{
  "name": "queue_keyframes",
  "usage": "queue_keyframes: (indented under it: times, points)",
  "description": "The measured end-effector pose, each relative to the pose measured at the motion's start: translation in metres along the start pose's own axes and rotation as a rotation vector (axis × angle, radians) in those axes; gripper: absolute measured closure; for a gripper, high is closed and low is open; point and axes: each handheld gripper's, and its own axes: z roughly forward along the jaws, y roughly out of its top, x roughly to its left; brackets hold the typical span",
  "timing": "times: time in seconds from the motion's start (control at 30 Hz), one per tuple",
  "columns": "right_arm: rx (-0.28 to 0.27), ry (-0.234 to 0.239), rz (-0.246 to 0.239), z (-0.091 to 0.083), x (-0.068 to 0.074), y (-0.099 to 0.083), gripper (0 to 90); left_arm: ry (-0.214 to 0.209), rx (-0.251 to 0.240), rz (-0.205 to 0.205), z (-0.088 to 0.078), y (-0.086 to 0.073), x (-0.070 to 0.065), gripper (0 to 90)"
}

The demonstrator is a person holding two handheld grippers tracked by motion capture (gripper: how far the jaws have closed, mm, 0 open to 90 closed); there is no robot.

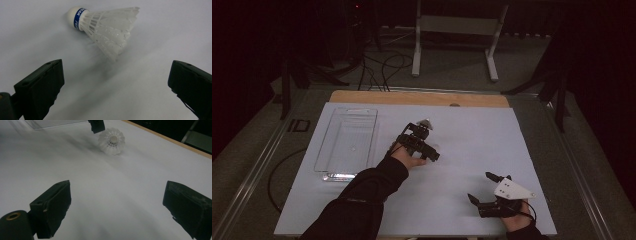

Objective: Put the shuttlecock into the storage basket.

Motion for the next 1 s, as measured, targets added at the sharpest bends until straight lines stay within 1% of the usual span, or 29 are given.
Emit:
queue_keyframes:
  times: [0.1,0.2,0.23,0.27,0.33,0.4,0.43,0.47,0.53,0.63,0.67,0.73,0.77,0.83,0.87,0.9,0.93,1.0]
  points:
    - [-0.001,-0.001,0.000,0.000,0.000,0.000,8.2,0.017,-0.003,-0.026,0.002,0.001,-0.002,1.0]
    - [0.000,-0.001,0.000,0.000,-0.001,0.000,8.2,0.016,0.003,-0.058,0.005,0.002,-0.002,1.0]
    - [0.000,-0.002,0.001,0.000,-0.001,0.000,8.3,0.030,0.003,-0.071,0.005,0.003,-0.003,1.0]
    - [0.000,-0.001,0.000,0.000,-0.001,0.000,8.3,0.036,-0.007,-0.072,0.005,0.003,-0.004,1.0]
    - [0.001,-0.001,-0.001,0.000,0.000,0.000,8.3,0.034,-0.018,-0.086,0.005,0.003,-0.006,1.0]
    - [0.001,-0.001,0.000,0.000,-0.001,0.000,8.2,0.007,-0.023,-0.121,0.005,0.004,-0.006,1.1]
    - [0.000,-0.001,0.000,0.000,-0.001,0.000,8.3,0.004,-0.030,-0.143,0.005,0.003,-0.006,1.2]
    - [0.001,-0.003,0.001,0.000,0.000,0.000,8.3,0.013,-0.036,-0.152,0.005,0.003,-0.007,3.4]
    - [0.000,-0.004,0.001,0.000,0.000,0.000,8.3,0.032,-0.051,-0.190,0.006,0.002,-0.007,4.3]
    - [0.000,-0.005,0.001,0.000,-0.001,0.000,8.2,0.075,-0.062,-0.215,0.008,0.002,-0.010,8.9]
    - [0.001,-0.004,0.000,0.000,-0.001,0.000,8.3,0.085,-0.068,-0.225,0.008,0.003,-0.011,11.5]
    - [0.001,-0.005,0.000,0.000,0.000,0.000,8.3,0.098,-0.072,-0.238,0.010,0.004,-0.015,13.5]
    - [0.001,-0.005,-0.001,0.000,0.000,0.000,8.3,0.101,-0.069,-0.239,0.012,0.004,-0.016,15.8]
    - [0.001,-0.008,-0.001,0.000,0.000,0.001,8.3,0.096,-0.074,-0.266,0.014,0.005,-0.017,16.2]
    - [-0.001,-0.009,0.000,0.000,0.000,0.000,8.3,0.102,-0.078,-0.287,0.016,0.005,-0.017,18.1]
    - [-0.002,-0.011,-0.002,0.000,0.000,0.000,8.3,0.096,-0.089,-0.299,0.016,0.004,-0.017,18.2]
    - [-0.002,-0.010,-0.004,-0.001,-0.001,0.000,8.3,0.091,-0.084,-0.305,0.017,0.005,-0.017,19.8]
    - [-0.003,-0.011,-0.003,-0.001,-0.001,0.000,8.3,0.091,-0.101,-0.339,0.019,0.005,-0.016,20.5]
